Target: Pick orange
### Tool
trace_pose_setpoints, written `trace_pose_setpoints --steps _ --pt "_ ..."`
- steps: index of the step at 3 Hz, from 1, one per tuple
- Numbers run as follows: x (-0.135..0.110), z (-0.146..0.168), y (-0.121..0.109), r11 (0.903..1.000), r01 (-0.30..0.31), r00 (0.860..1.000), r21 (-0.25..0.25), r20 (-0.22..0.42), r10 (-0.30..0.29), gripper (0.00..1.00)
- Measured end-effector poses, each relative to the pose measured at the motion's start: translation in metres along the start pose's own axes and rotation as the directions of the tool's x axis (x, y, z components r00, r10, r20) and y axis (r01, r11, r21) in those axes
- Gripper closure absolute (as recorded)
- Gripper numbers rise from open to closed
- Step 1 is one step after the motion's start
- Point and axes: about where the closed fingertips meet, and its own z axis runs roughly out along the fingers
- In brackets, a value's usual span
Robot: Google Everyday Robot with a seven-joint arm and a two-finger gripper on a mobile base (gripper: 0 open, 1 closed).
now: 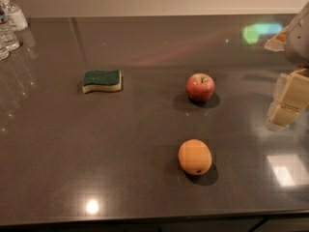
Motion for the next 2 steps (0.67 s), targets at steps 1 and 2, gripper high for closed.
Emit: trace_pose_setpoints --steps 1,2 --pt "0.000 0.000 0.000 1.0000 0.000 1.000 0.000 0.000 0.000 0.00" --pt "-0.010 0.003 0.010 0.9984 0.041 0.998 -0.040 0.059 -0.038 0.00"
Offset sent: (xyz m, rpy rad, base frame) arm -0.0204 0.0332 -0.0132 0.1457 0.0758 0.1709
